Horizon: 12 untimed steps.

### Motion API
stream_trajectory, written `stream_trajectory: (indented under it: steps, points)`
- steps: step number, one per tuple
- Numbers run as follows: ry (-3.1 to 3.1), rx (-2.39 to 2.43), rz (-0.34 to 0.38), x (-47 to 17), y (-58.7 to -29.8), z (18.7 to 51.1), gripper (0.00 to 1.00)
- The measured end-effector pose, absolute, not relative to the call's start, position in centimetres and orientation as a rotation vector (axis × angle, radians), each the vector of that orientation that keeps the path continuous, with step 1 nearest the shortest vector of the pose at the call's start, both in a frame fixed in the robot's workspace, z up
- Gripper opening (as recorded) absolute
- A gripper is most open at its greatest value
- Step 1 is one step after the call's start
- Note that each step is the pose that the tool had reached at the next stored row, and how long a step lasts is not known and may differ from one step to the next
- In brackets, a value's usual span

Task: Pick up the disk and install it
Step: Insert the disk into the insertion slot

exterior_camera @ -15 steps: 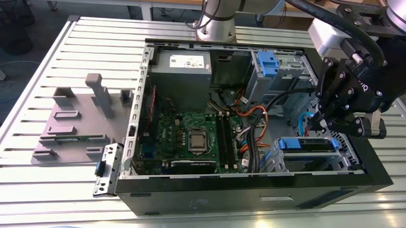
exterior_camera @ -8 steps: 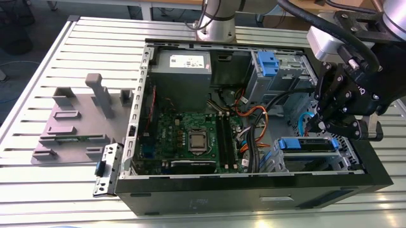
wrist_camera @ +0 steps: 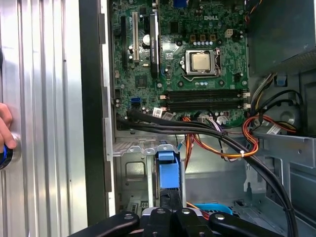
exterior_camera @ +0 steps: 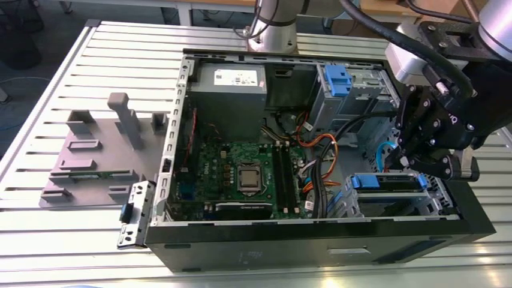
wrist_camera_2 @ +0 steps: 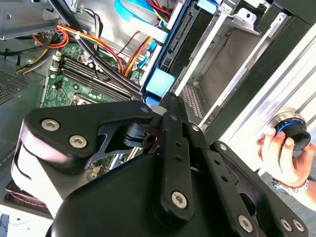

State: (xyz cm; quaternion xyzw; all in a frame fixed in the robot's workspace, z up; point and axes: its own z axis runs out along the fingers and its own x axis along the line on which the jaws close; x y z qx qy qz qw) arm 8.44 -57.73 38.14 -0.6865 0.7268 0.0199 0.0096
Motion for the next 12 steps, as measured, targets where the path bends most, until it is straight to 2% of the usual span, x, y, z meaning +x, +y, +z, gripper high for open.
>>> stream_trajectory:
  steps: [12]
  points:
    - [2.269,-2.144,0.062,8.49,-57.73,37.68,0.11]
